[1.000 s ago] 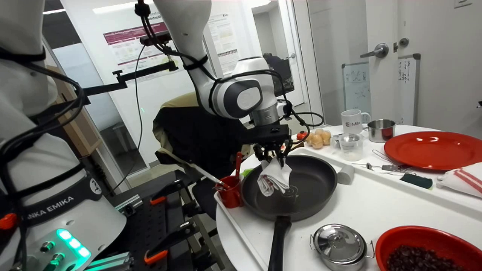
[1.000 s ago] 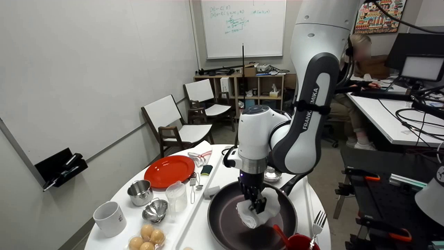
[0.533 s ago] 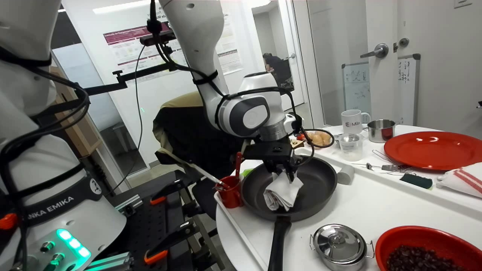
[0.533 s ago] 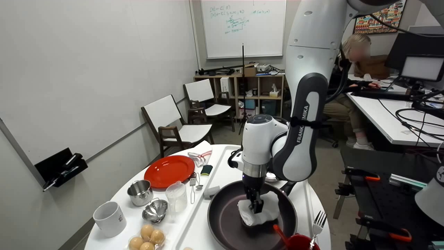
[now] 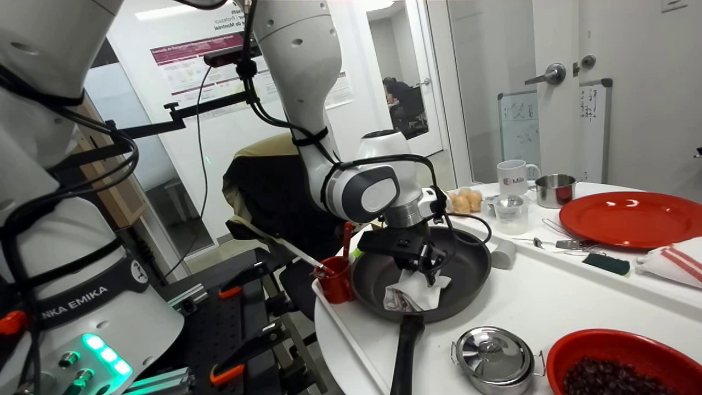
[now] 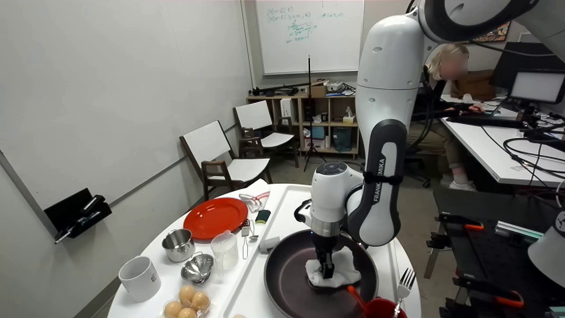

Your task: Use the white towel to wipe the pan

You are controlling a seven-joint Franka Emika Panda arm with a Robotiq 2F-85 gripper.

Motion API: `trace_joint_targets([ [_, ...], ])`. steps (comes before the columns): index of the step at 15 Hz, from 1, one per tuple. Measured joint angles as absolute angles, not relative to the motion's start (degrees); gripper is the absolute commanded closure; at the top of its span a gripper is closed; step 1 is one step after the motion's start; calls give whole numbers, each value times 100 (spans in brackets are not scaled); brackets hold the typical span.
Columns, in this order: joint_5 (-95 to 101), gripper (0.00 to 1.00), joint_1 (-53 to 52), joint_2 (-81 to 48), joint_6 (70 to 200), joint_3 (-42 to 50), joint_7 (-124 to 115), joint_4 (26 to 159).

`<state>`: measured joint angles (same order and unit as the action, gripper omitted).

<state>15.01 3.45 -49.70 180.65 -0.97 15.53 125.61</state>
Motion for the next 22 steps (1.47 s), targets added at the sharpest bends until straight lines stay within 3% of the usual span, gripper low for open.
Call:
trace_joint_targets([
  [11,1309,96,74,-5157,18253,722,1024,12099],
  [22,1313,96,-525,-5208,18423,-182,1000,12052],
])
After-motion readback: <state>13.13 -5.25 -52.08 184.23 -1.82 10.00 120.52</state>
